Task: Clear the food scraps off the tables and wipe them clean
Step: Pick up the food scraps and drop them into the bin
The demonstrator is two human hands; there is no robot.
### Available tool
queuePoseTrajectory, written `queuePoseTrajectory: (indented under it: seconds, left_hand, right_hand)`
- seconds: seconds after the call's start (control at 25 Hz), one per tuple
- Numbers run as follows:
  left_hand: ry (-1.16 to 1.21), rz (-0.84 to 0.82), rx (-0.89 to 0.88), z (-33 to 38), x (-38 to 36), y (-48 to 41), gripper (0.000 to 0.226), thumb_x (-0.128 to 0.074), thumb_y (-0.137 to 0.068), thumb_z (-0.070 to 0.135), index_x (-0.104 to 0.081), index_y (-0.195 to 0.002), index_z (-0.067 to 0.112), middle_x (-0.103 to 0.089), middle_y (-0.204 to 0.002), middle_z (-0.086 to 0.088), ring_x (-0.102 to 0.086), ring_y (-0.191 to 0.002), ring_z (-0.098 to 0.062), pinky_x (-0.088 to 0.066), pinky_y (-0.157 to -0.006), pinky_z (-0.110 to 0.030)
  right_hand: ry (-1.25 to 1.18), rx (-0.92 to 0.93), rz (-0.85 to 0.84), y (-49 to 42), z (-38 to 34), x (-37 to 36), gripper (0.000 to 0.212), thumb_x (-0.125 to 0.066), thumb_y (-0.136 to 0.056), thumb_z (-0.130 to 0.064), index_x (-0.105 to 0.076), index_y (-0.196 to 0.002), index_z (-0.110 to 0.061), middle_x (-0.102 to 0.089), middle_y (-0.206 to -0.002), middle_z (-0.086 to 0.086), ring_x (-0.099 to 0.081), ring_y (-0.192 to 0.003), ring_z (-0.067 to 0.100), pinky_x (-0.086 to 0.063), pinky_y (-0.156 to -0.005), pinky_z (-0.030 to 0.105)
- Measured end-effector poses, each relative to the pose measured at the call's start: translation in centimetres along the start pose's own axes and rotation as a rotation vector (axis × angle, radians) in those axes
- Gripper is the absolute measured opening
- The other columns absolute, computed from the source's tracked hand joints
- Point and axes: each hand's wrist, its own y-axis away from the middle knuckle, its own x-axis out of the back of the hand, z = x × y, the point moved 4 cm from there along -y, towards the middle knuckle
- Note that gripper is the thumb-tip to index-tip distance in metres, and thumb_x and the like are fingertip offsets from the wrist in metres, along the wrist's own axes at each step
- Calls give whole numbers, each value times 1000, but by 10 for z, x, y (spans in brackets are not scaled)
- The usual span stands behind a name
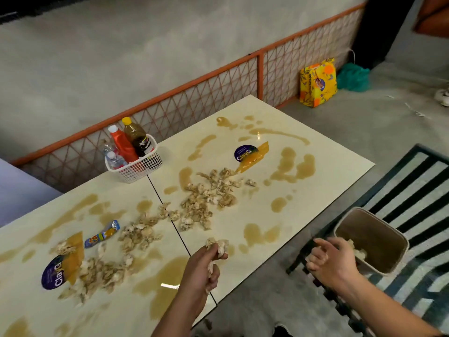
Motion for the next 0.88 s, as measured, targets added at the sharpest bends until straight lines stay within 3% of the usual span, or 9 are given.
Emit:
queuePoseTrajectory:
  seconds: [0.04,0.12,0.2,0.28,0.36,0.52,0.64,0.76,0.88]
  left_hand:
    - [-14,1,12,-5,-9,1,24,-56,-98,24,-67,-105,4,-72,-83,-4,-28,-43,-14,-13,-43,-21]
    - [-34,5,35,-12,-23,2,24,-57,-98,24,-67,-104,4,-71,-86,-7,-28,-44,-15,-12,-44,-23]
    - [-61,2,43,-14,-32,1,23,-58,-98,25,-68,-104,6,-70,-89,-9,-27,-46,-15,-11,-47,-25]
    - [-99,-14,40,-15,-43,-1,23,-57,-98,26,-68,-104,7,-69,-92,-10,-27,-47,-15,-10,-48,-27]
    - [-139,-36,28,-14,-56,-1,22,-56,-99,26,-69,-104,8,-69,-93,-11,-27,-47,-15,-10,-49,-28]
    - [-250,-87,6,-19,-87,-2,24,-58,-98,28,-71,-92,8,-65,-91,-18,-28,-45,-15,-14,-46,-24]
    - [-452,-172,-39,-21,-114,4,32,-60,-97,33,-72,-72,17,-55,-73,-18,-31,-43,-14,-19,-44,-22]
    - [-638,-266,-107,-23,-141,13,37,-61,-97,34,-67,-66,15,-51,-51,2,-40,-46,-9,-30,-47,-22]
    - [-867,-311,-218,-26,-155,10,29,-63,-91,38,-67,-68,20,-63,-62,10,-57,-61,-7,-43,-62,-28]
  right_hand:
    - [-35,25,23,-8,-13,20,8,-40,-85,-19,-47,-83,-17,-24,-60,-1,-20,-50,15,-17,-54,32]
    - [-57,61,122,-27,-39,60,32,-37,-74,-3,-56,-97,-15,-35,-70,2,-27,-58,16,-24,-58,30]
    - [-122,92,248,-51,-66,90,50,-36,-77,5,-62,-116,-14,-57,-100,9,-48,-78,19,-34,-63,28]
    - [-245,130,352,-71,-94,111,37,-41,-94,0,-63,-119,-15,-58,-132,11,-58,-108,21,-45,-66,26]
    - [-431,160,378,-86,-115,125,32,-49,-102,-18,-58,-133,-15,-51,-144,11,-55,-122,25,-58,-70,35]
    - [-534,77,278,-80,-113,124,48,-41,-104,-39,-49,-146,-17,-51,-147,13,-49,-135,37,-51,-96,51]
    - [-190,-53,124,-49,-72,86,45,-46,-104,-37,-47,-142,-12,-48,-145,22,-52,-129,41,-47,-105,49]
    - [270,-167,-255,2,-18,27,51,-50,-101,-45,-57,-138,-9,-59,-127,23,-60,-113,37,-50,-98,47]
    - [433,-118,-522,43,14,-17,42,-54,-104,-32,-60,-135,-6,-64,-129,18,-63,-120,34,-50,-106,49]
